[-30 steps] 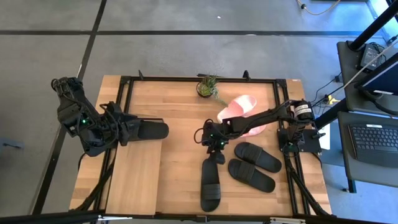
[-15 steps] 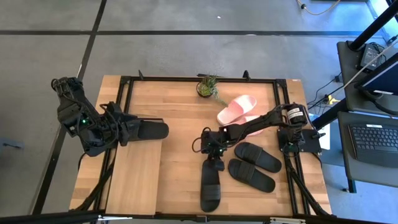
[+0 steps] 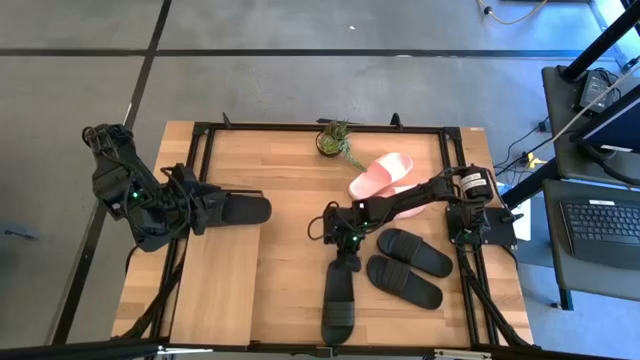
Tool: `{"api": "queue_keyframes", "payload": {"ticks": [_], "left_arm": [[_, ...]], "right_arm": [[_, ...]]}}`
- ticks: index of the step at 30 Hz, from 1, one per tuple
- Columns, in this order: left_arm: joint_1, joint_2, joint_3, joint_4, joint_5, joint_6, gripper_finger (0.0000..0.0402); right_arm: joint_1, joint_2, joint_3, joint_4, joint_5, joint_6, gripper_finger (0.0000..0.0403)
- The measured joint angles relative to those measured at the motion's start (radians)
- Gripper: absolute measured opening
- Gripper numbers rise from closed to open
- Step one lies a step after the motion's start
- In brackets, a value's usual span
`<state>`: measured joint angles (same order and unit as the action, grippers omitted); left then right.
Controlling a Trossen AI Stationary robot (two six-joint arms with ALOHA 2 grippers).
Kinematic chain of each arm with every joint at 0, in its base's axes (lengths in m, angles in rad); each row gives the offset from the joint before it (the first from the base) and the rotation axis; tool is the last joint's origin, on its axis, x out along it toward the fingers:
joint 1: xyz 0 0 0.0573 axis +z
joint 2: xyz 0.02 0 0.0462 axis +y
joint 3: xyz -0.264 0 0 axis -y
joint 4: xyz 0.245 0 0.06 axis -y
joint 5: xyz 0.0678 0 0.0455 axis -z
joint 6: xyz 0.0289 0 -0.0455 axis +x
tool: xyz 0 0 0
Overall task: Pick and place slides into the shelf
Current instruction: Put the black slipper on the shelf
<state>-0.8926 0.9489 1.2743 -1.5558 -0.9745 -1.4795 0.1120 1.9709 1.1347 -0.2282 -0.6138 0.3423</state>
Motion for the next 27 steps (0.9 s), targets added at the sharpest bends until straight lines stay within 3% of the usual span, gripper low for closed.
{"api": "queue_keyframes", "payload": {"ticks": [4, 12, 18, 27], "left_arm": [[0.0, 0.0, 0.0, 0.0, 0.0, 0.03, 0.0175], [0.0, 0.0, 0.0, 0.0, 0.0, 0.05, 0.0175], [0.0, 0.0, 0.0, 0.0, -0.002, 0.05, 0.0175], [0.0, 0.0, 0.0, 0.0, -0.003, 0.05, 0.0175]], "right_arm": [[-0.026, 0.0, 0.0, -0.002, -0.079, 0.074, 0.0053], [-0.063, -0.003, 0.059, -0.009, -0.136, 0.226, 0.0053], [-0.074, -0.008, 0.2, 0.002, -0.112, 0.398, 0.0053], [-0.077, -0.074, 0.369, -0.054, 0.052, 0.523, 0.0053]]}}
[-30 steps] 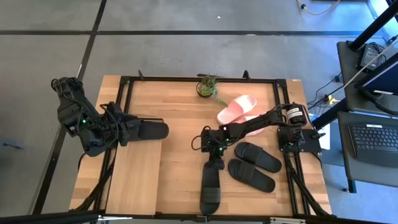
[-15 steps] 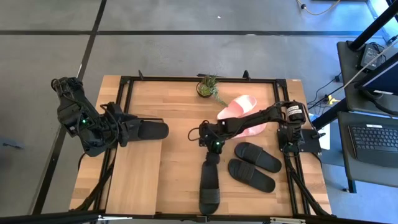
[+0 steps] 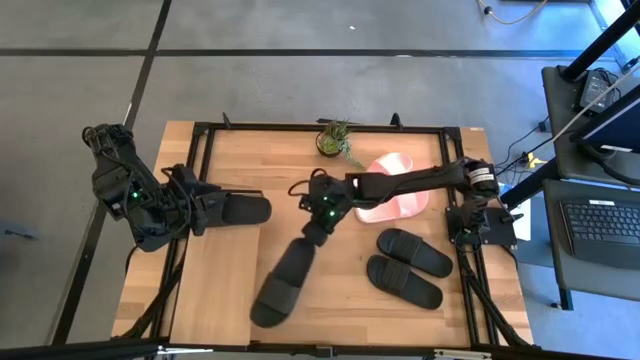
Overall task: Pick and place slides into the shelf
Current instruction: Put the black slipper on the shelf
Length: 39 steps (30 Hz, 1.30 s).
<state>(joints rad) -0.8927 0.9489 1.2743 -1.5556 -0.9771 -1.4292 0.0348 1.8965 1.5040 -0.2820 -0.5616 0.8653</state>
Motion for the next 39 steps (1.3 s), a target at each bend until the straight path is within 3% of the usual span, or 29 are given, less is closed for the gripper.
{"api": "queue_keyframes", "payload": {"ticks": [5, 10, 15, 27, 30, 39], "left_arm": [[0.0, 0.0, 0.0, 0.0, 0.0, 0.0, 0.0175], [0.0, 0.0, 0.0, 0.0, -0.001, 0.0, 0.0175], [0.0, 0.0, 0.0, 0.0, 0.001, -0.001, 0.0175], [0.0, 0.0, 0.0, 0.0, -0.008, 0.001, 0.0175], [0.0, 0.0, 0.0, 0.0, -0.008, 0.049, 0.0175], [0.0, 0.0, 0.0, -0.002, -0.005, 0.106, 0.0175]], "right_arm": [[-0.004, -0.06, 0.003, 0.023, 0.158, 0.099, 0.0053], [0.014, -0.055, 0.002, 0.156, 0.348, 0.233, 0.0053], [0.032, -0.049, 0.001, 0.292, 0.477, 0.264, 0.0052], [0.153, 0.012, 0.007, 0.328, 0.864, 0.454, 0.0052], [0.176, 0.061, 0.071, 0.324, 0.95, 0.491, 0.0052], [0.186, 0.279, 0.435, 0.062, 0.953, 0.488, 0.0052]]}}
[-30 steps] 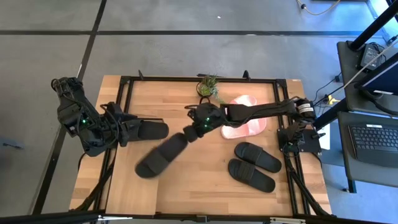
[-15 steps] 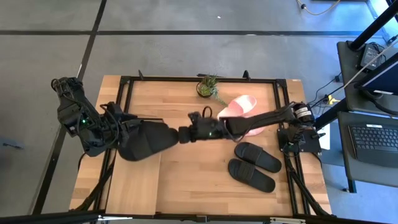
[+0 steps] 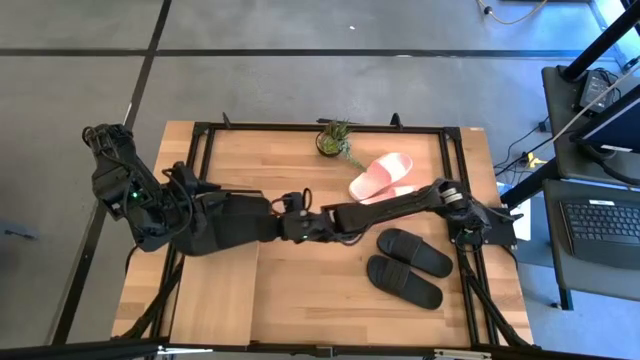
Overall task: Pick and place slides into the shelf
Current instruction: Put the black slipper on the shelf
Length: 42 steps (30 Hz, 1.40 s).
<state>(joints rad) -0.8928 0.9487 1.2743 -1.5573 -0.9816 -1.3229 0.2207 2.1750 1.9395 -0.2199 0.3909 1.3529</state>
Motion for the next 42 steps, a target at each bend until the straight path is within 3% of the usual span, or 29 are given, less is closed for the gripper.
{"api": "queue_keyframes", "payload": {"ticks": [7, 17, 31, 42], "left_arm": [[0.0, 0.0, 0.0, -0.002, 0.009, 0.036, 0.0175], [0.0, 0.0, 0.0, -0.002, 0.083, 0.038, 0.0175], [0.0, 0.0, 0.0, -0.002, 0.083, 0.038, 0.0175], [0.0, 0.0, 0.0, -0.002, 0.087, 0.055, 0.0175]], "right_arm": [[0.015, 0.093, 0.115, -0.025, 0.0, 0.035, 0.0052], [0.047, 0.121, 0.115, -0.054, 0.068, 0.109, 0.0052], [0.072, 0.12, 0.115, -0.145, 0.15, 0.233, 0.0051], [0.072, 0.12, 0.115, -0.164, 0.168, 0.237, 0.0051]]}}
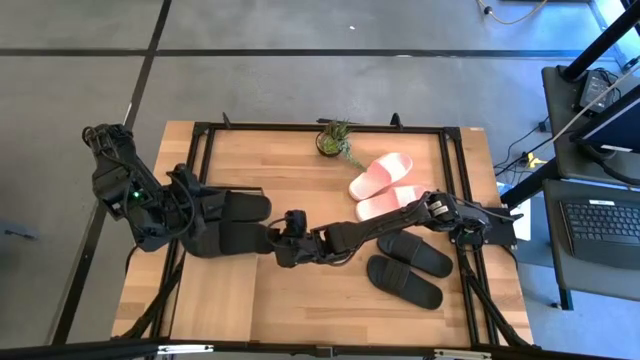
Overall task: Pick and place slides into the shelf
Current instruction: Put the black slipper on the shelf
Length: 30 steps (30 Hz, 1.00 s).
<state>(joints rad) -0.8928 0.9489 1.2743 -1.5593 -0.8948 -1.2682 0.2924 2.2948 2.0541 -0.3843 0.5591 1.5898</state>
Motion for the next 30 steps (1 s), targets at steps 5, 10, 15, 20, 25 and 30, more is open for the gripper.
{"api": "queue_keyframes", "payload": {"ticks": [5, 10, 15, 20, 25, 30], "left_arm": [[0.0, 0.0, 0.0, 0.0, 0.0, -0.001, 0.0175], [0.0, 0.0, 0.0, 0.0, 0.0, -0.001, 0.0175], [0.0, 0.0, 0.0, 0.0, 0.005, -0.001, 0.0175], [0.0, 0.0, 0.0, 0.0, 0.017, -0.002, 0.0175], [0.0, 0.0, 0.0, 0.0, 0.018, 0.006, 0.0175], [0.0, 0.0, 0.0, 0.0, 0.018, 0.014, 0.0175]], "right_arm": [[-0.003, 0.0, 0.0, 0.03, 0.0, 0.0, 0.005], [-0.005, 0.0, 0.0, 0.02, 0.0, 0.0, 0.005], [-0.007, 0.0, 0.0, 0.029, -0.003, 0.0, 0.005], [-0.007, 0.0, -0.001, 0.048, -0.006, -0.007, 0.005], [-0.007, 0.0, -0.001, 0.074, -0.01, -0.028, 0.005], [-0.007, 0.015, -0.001, 0.082, -0.012, -0.022, 0.005]]}}
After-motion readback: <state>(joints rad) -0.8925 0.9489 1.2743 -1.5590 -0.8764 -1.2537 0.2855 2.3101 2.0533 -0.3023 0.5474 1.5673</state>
